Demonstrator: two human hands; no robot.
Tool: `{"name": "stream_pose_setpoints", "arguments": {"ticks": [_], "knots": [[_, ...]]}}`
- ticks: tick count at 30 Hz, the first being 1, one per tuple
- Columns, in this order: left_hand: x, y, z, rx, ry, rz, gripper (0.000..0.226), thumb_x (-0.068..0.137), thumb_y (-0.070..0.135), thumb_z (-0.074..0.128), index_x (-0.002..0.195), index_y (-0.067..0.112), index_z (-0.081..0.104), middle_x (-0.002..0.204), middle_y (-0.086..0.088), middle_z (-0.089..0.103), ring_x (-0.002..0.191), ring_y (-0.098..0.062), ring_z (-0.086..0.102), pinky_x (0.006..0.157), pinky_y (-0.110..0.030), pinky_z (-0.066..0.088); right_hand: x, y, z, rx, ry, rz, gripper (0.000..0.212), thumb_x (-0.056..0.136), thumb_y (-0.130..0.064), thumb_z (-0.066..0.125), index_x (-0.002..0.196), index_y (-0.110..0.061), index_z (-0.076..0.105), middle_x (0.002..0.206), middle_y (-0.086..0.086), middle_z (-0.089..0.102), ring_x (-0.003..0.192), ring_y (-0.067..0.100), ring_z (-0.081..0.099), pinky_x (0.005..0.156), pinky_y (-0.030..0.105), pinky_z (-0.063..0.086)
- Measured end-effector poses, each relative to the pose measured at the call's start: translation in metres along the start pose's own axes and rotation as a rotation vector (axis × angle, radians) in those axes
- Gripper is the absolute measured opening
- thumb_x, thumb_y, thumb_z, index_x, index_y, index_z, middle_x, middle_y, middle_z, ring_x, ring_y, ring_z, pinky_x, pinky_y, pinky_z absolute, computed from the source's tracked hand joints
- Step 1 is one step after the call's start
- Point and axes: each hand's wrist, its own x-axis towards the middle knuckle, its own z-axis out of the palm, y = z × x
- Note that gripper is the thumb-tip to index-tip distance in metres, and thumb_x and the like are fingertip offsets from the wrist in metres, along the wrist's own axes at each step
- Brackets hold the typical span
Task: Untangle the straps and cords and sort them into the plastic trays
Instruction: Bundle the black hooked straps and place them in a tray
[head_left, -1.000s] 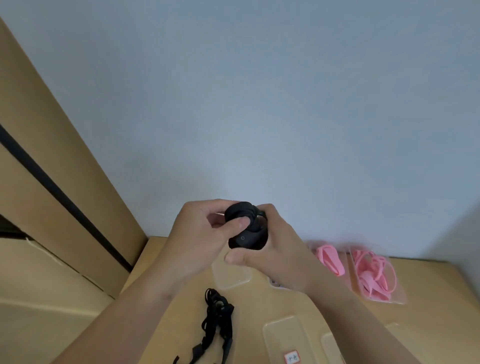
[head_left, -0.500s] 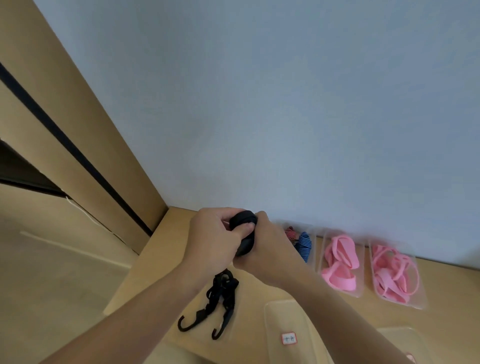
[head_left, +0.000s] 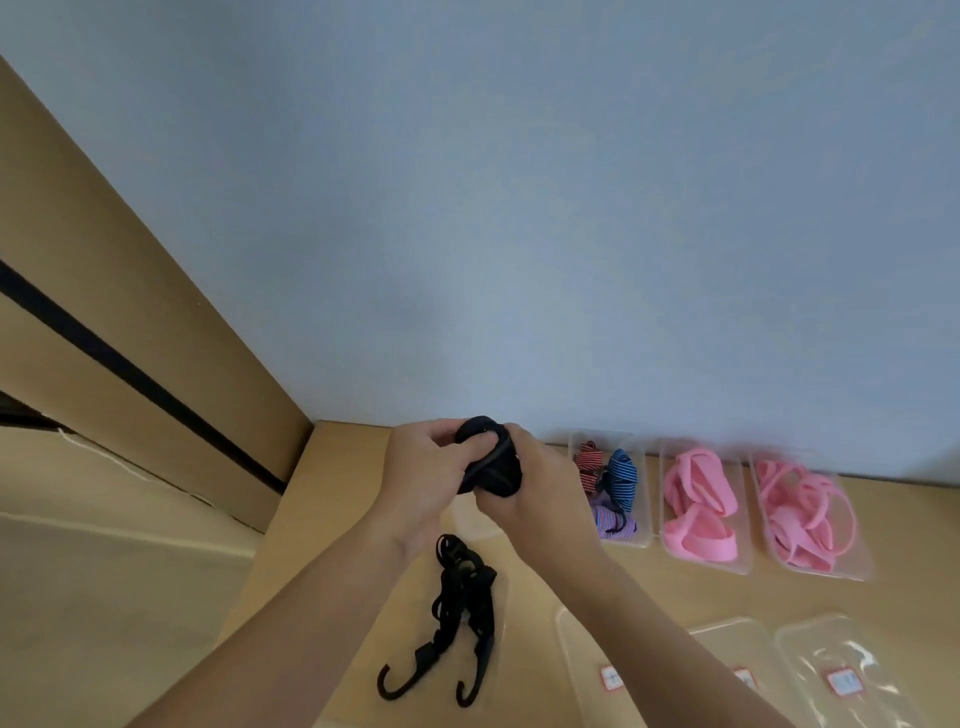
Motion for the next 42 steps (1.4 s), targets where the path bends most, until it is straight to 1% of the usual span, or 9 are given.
{"name": "stream_pose_setpoints", "arguments": {"ticks": [8, 10, 13, 18, 22, 26, 31, 36, 42], "knots": [[0.069, -0.046, -0.026, 0.185, -0.245, -0.147, 0.007, 0.092, 0.021, 0.074, 0.097, 0.019, 0.078, 0.104, -0.002, 0.077, 0.099, -0.017, 0.072, 0.067, -0.012, 0.051, 0.012, 0.019, 0.052, 0.09, -0.066, 0.315, 0.028, 0.076, -0.025, 0.076, 0.1, -0.031, 0.063, 0.083, -0.012, 0.068, 0.073, 0.0, 0.061, 0.061, 0.017, 0.047], [0.09, -0.059, -0.032, 0.229, -0.281, -0.187, 0.032, 0.089, 0.033, 0.078, 0.118, 0.024, 0.068, 0.117, 0.003, 0.07, 0.11, -0.014, 0.067, 0.08, -0.017, 0.05, 0.021, 0.028, 0.07, 0.164, -0.034, 0.417, 0.019, 0.078, -0.025, 0.077, 0.091, -0.025, 0.063, 0.074, -0.013, 0.065, 0.059, 0.001, 0.056, 0.05, 0.01, 0.039], [0.108, -0.078, -0.039, 0.277, -0.258, -0.207, 0.054, 0.086, 0.035, 0.078, 0.136, 0.021, 0.061, 0.126, 0.004, 0.066, 0.117, -0.013, 0.063, 0.103, -0.037, 0.052, 0.039, 0.046, 0.099, 0.242, 0.004, 0.578, 0.023, 0.075, -0.034, 0.074, 0.079, -0.013, 0.065, 0.063, -0.002, 0.063, 0.05, 0.006, 0.052, 0.048, 0.016, 0.039], [0.114, -0.104, -0.056, 0.353, -0.202, -0.177, 0.055, 0.09, 0.032, 0.073, 0.142, 0.023, 0.057, 0.139, 0.007, 0.057, 0.126, -0.019, 0.058, 0.107, -0.043, 0.05, 0.064, 0.066, 0.137, 0.077, 0.052, 0.855, 0.034, 0.074, -0.049, 0.071, 0.074, -0.016, 0.063, 0.066, -0.002, 0.064, 0.059, 0.017, 0.06, 0.06, 0.032, 0.048], [0.127, -0.114, -0.059, 0.254, -0.237, -0.216, 0.057, 0.095, 0.022, 0.07, 0.148, 0.014, 0.05, 0.134, 0.001, 0.059, 0.116, -0.016, 0.063, 0.097, -0.037, 0.057, 0.073, 0.066, 0.143, 0.018, 0.055, 0.852, 0.026, 0.078, -0.045, 0.072, 0.084, -0.02, 0.068, 0.071, -0.003, 0.068, 0.061, 0.014, 0.062, 0.053, 0.026, 0.044], [0.146, -0.108, -0.056, 0.186, -0.311, -0.209, 0.041, 0.098, 0.012, 0.063, 0.136, 0.024, 0.06, 0.13, 0.004, 0.064, 0.108, -0.016, 0.068, 0.084, -0.029, 0.06, 0.074, 0.07, 0.141, 0.377, 0.043, 0.765, 0.013, 0.079, -0.037, 0.07, 0.079, -0.024, 0.072, 0.072, 0.0, 0.069, 0.065, 0.015, 0.061, 0.063, 0.034, 0.051], [0.16, -0.102, -0.052, 0.346, -0.447, -0.076, 0.051, 0.093, -0.005, 0.057, 0.13, 0.031, 0.061, 0.13, 0.006, 0.063, 0.113, -0.019, 0.066, 0.091, -0.038, 0.061, 0.074, 0.07, 0.122, 0.966, -0.142, 0.783, 0.028, 0.102, -0.027, 0.06, 0.117, -0.005, 0.069, 0.103, 0.011, 0.072, 0.088, 0.022, 0.066, 0.063, 0.022, 0.047], [0.176, -0.106, -0.047, 0.501, -0.496, -0.038, 0.038, 0.093, 0.005, 0.064, 0.124, 0.027, 0.062, 0.116, -0.001, 0.069, 0.097, -0.018, 0.067, 0.085, -0.027, 0.053, 0.072, 0.08, 0.116, 0.961, -0.256, 0.784, 0.034, 0.108, -0.036, 0.042, 0.118, -0.014, 0.067, 0.108, 0.011, 0.067, 0.083, 0.023, 0.053, 0.062, 0.026, 0.038], [0.187, -0.114, -0.034, 0.82, -0.349, 0.065, 0.019, 0.097, 0.01, 0.058, 0.11, 0.018, 0.069, 0.105, 0.0, 0.069, 0.092, -0.015, 0.062, 0.07, -0.023, 0.043, 0.075, 0.083, 0.126, 0.657, -0.087, 0.758, 0.012, 0.095, -0.013, 0.066, 0.105, -0.019, 0.064, 0.102, 0.01, 0.065, 0.084, 0.024, 0.057, 0.082, 0.037, 0.055]]}}
